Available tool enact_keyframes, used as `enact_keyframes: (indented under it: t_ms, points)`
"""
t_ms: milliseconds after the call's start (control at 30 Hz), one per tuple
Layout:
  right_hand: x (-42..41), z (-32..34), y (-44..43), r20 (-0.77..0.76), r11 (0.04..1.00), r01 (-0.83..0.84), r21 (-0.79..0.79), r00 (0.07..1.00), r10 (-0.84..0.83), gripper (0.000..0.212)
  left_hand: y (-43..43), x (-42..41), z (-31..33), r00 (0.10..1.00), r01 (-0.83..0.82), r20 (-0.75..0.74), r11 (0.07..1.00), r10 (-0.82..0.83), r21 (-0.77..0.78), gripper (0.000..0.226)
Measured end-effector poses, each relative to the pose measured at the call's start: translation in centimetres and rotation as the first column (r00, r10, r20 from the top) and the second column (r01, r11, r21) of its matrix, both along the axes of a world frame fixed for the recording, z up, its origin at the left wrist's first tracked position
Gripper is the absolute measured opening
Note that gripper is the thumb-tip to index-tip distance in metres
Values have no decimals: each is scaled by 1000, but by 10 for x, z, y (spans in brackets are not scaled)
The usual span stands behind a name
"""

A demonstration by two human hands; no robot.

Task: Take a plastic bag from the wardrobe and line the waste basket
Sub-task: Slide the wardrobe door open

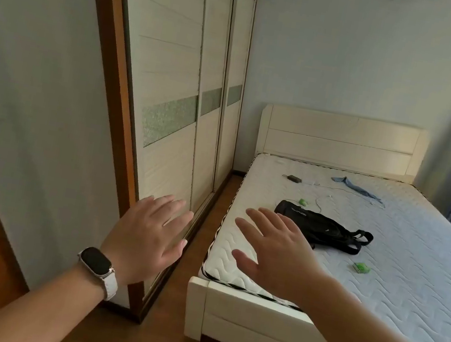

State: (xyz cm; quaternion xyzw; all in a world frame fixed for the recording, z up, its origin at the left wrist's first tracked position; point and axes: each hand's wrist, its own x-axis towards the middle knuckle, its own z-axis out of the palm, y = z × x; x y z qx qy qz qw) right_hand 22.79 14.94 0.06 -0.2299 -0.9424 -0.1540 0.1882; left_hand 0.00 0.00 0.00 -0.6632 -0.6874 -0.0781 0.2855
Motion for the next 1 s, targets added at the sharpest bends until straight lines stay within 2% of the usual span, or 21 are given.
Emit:
enact_keyframes:
  t_ms: [67,400,600,733,1000]
  points:
    - [-32,3,17,21,999,2,-46,1000,-1,56,16,-30,2,999,-29,39,999,30,-30,48]
    - [-188,13,92,-20,998,-64,11,998,64,55,91,-191,12,997,-75,13,997,75,-22,50]
    - [-246,11,139,2,995,-96,13,995,96,56,124,-237,12,991,-128,15,990,130,-59,50]
    - [-282,2,176,-48,992,-127,-19,991,126,56,153,-261,8,981,-189,23,976,193,-107,51]
    - [-357,-13,283,-114,948,-310,-66,947,302,57,233,-301,16,933,-358,-14,925,359,-127,52]
